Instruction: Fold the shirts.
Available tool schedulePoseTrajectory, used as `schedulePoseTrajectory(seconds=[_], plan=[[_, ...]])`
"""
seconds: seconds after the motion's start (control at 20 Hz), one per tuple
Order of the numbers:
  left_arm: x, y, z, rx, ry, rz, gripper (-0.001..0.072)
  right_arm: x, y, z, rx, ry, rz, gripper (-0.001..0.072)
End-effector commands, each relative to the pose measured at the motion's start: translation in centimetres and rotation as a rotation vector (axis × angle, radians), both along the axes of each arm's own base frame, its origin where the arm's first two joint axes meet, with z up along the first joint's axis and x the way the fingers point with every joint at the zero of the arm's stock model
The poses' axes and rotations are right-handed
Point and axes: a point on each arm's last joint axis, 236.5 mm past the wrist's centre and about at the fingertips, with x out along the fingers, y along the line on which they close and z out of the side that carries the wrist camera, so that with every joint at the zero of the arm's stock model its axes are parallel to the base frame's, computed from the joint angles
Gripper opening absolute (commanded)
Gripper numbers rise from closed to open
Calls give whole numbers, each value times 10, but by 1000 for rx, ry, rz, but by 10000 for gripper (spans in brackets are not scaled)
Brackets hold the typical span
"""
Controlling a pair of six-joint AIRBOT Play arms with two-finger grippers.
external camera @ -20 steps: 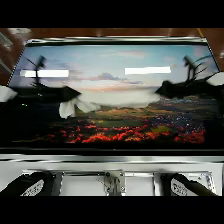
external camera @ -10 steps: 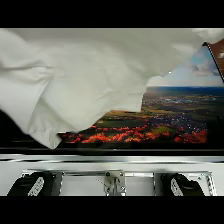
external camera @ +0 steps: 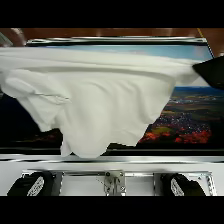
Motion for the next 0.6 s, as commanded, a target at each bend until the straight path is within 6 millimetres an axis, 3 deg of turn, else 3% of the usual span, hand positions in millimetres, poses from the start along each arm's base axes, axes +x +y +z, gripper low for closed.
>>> schedulePoseTrajectory(seconds=[0.0, 0.2, 0.3, 0.4, 0.55], plan=[[58, 17, -93, -22, 244, 43, 36, 58, -64, -100, -162, 237, -160, 62], [131, 4, -190, -209, 467, 21, 36, 141, -73, -202, -88, 374, -190, 63], [159, -7, -241, -283, 591, 8, 37, 169, -68, -251, -26, 443, -194, 63], [175, -22, -297, -331, 727, -9, 38, 184, -58, -294, 52, 523, -191, 63], [176, -46, -368, -387, 926, -31, 37, 187, -36, -339, 127, 631, -163, 63]])
